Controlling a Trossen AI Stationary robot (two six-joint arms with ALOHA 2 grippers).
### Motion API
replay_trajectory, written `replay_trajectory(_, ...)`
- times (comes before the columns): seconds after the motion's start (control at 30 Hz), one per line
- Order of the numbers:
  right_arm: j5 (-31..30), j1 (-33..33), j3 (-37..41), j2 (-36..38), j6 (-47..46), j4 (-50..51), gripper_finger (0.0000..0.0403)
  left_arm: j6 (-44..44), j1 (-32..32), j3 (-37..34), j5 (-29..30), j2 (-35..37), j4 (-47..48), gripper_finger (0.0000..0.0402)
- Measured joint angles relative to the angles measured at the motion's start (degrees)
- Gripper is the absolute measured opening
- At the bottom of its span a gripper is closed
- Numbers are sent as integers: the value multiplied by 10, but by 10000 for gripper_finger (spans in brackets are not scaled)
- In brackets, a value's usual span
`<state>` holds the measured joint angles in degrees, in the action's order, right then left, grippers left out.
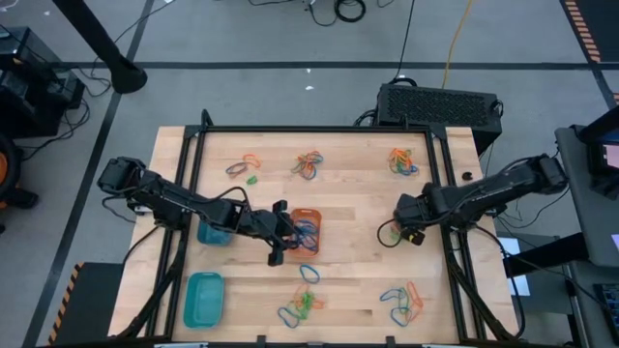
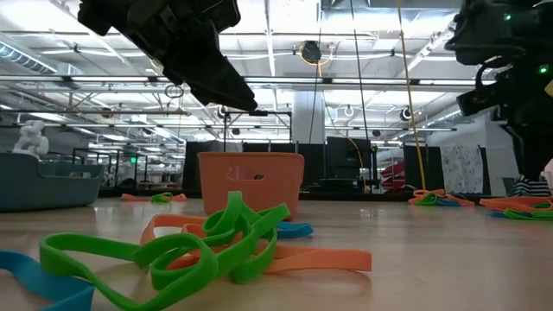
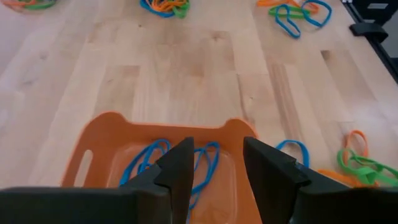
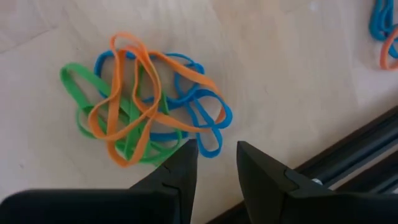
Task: Sort rubber bands into baskets
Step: Put the blue rubber band into the orange bin
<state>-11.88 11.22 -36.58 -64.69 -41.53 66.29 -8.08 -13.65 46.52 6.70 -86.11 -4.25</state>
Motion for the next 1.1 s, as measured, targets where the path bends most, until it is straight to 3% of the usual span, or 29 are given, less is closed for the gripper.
replay_trajectory(0.43,19,-92,0,-36,9,-33,105,11,0,0,13,0,-12,145)
replay_trajectory(0.57,52,-114,0,-46,20,-47,105,11,0,0,13,0,-11,145)
replay_trajectory(0.77,62,-153,36,-63,26,-64,105,11,0,0,13,0,-9,145)
replay_trajectory(1.1,63,-162,61,-62,52,-117,101,15,1,0,13,0,-8,145)
